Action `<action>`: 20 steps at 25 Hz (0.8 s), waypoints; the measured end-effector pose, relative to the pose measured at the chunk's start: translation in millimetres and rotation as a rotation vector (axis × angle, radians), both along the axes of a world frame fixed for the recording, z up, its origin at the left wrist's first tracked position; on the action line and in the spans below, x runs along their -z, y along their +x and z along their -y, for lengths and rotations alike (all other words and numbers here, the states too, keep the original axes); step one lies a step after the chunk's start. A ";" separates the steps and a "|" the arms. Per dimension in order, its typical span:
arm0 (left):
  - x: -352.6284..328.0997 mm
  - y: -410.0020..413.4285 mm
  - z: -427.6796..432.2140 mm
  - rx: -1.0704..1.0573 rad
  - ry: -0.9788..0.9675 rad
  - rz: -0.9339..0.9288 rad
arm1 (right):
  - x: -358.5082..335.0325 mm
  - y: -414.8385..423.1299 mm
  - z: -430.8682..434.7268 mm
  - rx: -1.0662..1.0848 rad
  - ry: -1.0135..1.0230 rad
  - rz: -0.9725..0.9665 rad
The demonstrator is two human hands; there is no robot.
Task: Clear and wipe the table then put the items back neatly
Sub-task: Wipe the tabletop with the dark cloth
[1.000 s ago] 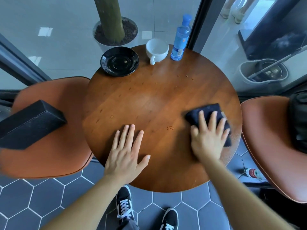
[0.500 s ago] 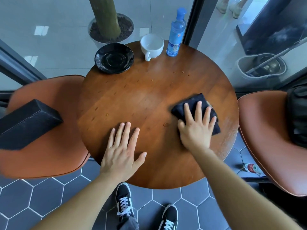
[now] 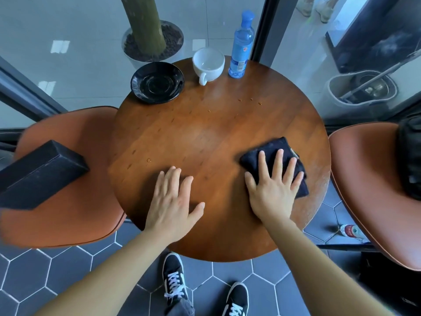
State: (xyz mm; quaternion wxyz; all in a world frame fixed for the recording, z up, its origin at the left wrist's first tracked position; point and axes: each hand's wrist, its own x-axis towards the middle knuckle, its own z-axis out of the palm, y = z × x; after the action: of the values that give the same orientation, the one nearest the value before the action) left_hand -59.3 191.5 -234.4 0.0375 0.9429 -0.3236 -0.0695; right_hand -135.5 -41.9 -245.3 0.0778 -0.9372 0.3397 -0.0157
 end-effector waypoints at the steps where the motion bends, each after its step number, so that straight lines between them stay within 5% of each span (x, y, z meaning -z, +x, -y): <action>1: -2.5 9.5 9.4 0.001 -0.010 0.013 | 1.0 -13.3 -21.3 -0.086 -0.012 0.008; 5: 0.1 33.1 37.3 0.023 0.026 0.008 | -1.3 -61.0 4.4 -0.610 -0.106 -0.023; 8: 8.3 31.1 36.4 0.025 0.056 0.017 | -2.8 -24.3 63.7 -0.419 -0.084 -0.034; 11: 4.9 31.4 34.9 0.017 0.061 0.021 | -2.1 2.8 9.7 -0.108 -0.022 0.010; 14: 3.5 29.4 34.0 0.023 0.064 0.009 | -6.2 -33.2 -44.4 -0.469 -0.007 -0.019; 16: 4.3 30.7 35.0 0.016 0.054 0.016 | -7.3 -39.2 -4.8 -0.668 -0.034 -0.031; 20: 6.3 30.3 35.2 0.015 0.048 0.020 | -3.3 15.6 106.0 -0.326 -0.054 -0.068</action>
State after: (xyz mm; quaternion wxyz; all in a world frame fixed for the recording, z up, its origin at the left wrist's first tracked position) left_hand -29.0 156.3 -240.8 0.0111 0.9417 -0.3294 -0.0680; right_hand -119.9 -147.9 -242.0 0.0427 -0.9816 0.1852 0.0198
